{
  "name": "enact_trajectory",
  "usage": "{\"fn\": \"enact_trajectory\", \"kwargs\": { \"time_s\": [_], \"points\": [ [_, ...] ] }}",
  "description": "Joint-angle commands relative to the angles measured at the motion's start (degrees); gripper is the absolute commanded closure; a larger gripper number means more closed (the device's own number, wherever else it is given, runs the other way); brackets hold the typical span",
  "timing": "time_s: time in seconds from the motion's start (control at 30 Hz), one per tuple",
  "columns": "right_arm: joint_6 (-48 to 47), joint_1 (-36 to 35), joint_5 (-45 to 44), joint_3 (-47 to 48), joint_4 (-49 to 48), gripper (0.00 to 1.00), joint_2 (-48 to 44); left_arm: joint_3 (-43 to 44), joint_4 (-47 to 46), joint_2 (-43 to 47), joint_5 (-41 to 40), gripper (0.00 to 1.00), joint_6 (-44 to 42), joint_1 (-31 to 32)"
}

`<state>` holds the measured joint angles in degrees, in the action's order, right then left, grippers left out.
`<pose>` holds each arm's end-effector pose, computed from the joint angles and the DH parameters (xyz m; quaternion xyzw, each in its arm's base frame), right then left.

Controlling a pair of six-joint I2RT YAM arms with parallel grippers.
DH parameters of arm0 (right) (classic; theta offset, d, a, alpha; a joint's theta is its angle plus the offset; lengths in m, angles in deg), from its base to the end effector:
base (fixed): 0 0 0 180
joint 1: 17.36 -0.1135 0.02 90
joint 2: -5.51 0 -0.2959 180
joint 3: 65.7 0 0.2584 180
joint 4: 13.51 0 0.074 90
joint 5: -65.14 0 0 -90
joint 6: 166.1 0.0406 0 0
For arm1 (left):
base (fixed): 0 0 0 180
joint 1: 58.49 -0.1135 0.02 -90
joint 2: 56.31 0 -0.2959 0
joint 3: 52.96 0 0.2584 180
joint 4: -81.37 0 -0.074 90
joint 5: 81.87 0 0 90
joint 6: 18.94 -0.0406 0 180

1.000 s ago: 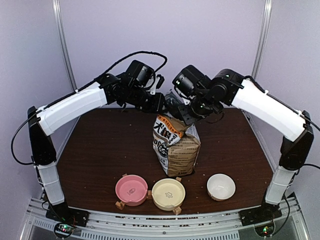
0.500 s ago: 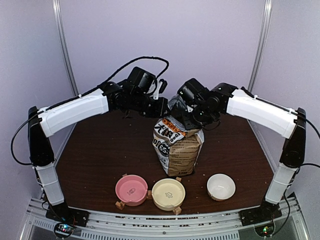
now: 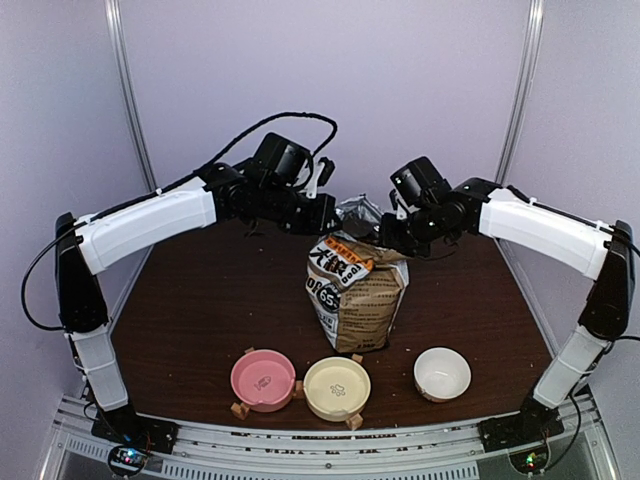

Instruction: Serve the pet food

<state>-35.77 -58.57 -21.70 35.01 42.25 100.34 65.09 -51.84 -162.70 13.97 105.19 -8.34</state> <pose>0.2812 0.2492 0.3472 -0.0167 0.9389 0.2435 0.2428 0.2853 -0.3482 0.3838 0.1468 0.8745 -0.3423 0.3109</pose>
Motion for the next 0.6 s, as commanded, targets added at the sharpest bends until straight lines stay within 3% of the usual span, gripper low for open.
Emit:
{"fn": "enact_trajectory", "kwargs": {
  "time_s": [0.0,0.2,0.57],
  "points": [
    [9.08,-0.02,17.53,-5.4,-12.11,1.0,-5.93,-0.1,-8.98,4.62,6.56,1.0,-3.2,-0.16],
    [15.51,0.39,18.79,-9.56,-18.01,1.0,-12.06,-0.26,-10.57,5.31,12.93,1.0,-5.75,0.07],
    [17.99,0.43,13.92,-10.63,-15.48,1.0,-18.5,1.59,-8.48,6.02,7.98,1.0,-5.38,0.65]
  ]
}}
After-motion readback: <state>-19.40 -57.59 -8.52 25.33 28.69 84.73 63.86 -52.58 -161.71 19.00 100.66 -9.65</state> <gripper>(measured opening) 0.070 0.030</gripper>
